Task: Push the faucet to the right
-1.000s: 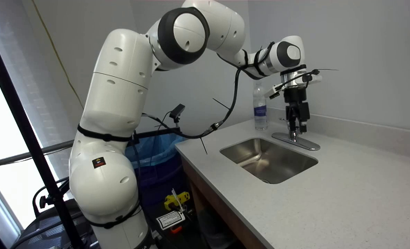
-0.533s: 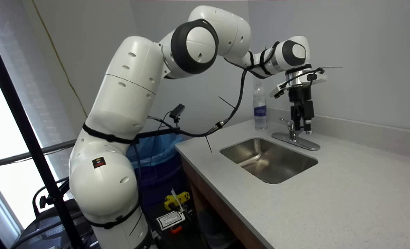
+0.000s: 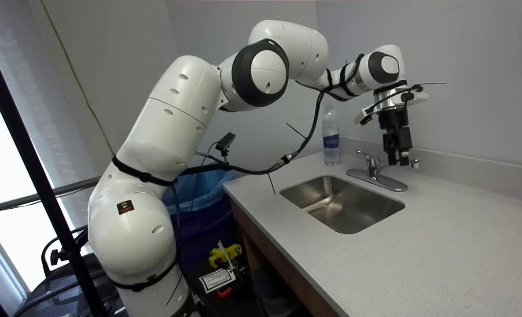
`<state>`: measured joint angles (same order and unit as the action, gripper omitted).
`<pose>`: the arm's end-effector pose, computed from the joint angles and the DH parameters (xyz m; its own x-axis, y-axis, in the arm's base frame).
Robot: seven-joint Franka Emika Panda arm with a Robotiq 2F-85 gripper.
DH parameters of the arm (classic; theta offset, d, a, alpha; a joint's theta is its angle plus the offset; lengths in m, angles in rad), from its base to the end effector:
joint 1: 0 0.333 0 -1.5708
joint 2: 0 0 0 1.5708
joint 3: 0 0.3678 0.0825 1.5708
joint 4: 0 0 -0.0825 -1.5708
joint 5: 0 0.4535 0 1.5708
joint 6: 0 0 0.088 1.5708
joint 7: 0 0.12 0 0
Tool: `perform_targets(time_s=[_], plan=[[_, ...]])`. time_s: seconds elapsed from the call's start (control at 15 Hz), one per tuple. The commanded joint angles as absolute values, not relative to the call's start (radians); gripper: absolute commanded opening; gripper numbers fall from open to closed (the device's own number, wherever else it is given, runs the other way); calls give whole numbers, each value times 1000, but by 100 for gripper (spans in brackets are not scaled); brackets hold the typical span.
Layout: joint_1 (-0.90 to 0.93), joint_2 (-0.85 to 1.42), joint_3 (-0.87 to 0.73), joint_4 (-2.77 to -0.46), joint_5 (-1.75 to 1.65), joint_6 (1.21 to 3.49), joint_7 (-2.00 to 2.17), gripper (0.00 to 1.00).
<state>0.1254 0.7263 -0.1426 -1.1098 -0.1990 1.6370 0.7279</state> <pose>0.8282 -0.0022 0.3871 0.7779 -0.6270 0.0429 -0.6014 -0.7228 0.3404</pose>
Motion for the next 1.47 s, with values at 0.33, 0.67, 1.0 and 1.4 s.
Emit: perform_targets(time_s=[0.33, 0.67, 1.0, 1.4], plan=[[125, 863, -163, -884, -224, 1711, 746, 100], [125, 892, -163, -849, -222, 1751, 750, 100], [128, 912, -171, -827, -226, 1791, 758, 100], [129, 924, -176, -812, -232, 1843, 761, 100]])
